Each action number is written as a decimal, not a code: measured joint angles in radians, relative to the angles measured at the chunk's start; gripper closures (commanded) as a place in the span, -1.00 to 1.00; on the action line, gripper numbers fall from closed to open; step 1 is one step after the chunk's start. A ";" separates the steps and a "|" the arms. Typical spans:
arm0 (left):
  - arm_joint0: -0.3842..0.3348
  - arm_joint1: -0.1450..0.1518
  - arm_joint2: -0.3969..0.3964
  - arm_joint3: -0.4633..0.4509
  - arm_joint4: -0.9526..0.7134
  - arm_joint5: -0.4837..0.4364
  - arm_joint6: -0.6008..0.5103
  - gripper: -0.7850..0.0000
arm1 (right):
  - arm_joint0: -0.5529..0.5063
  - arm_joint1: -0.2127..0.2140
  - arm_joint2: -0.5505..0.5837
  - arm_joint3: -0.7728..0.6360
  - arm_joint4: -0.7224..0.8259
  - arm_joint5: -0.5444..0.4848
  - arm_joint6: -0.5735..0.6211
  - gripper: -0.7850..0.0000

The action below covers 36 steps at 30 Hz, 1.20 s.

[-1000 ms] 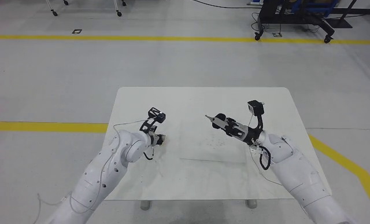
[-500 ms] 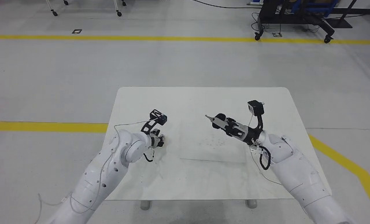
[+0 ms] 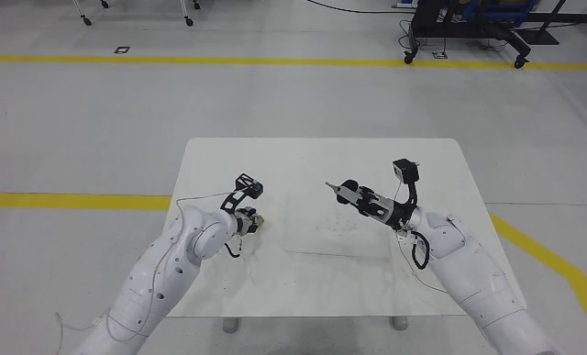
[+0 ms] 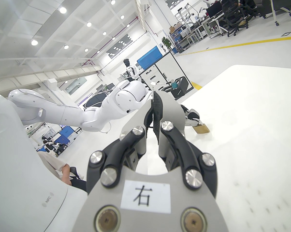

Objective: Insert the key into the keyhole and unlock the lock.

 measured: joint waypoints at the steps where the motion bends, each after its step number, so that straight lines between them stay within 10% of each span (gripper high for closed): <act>1: 0.000 -0.001 0.004 0.002 0.006 0.001 0.002 1.00 | 0.000 0.000 0.000 0.000 0.000 0.000 0.000 1.00; 25: 0.040 -0.004 -0.057 -0.059 -0.058 -0.042 0.156 1.00 | -0.002 0.000 -0.001 -0.003 -0.002 0.006 -0.004 1.00; 36: -0.104 -0.036 -0.120 0.271 -1.139 -0.303 -0.201 1.00 | 0.081 -0.069 -0.160 0.030 -0.019 0.045 -0.136 1.00</act>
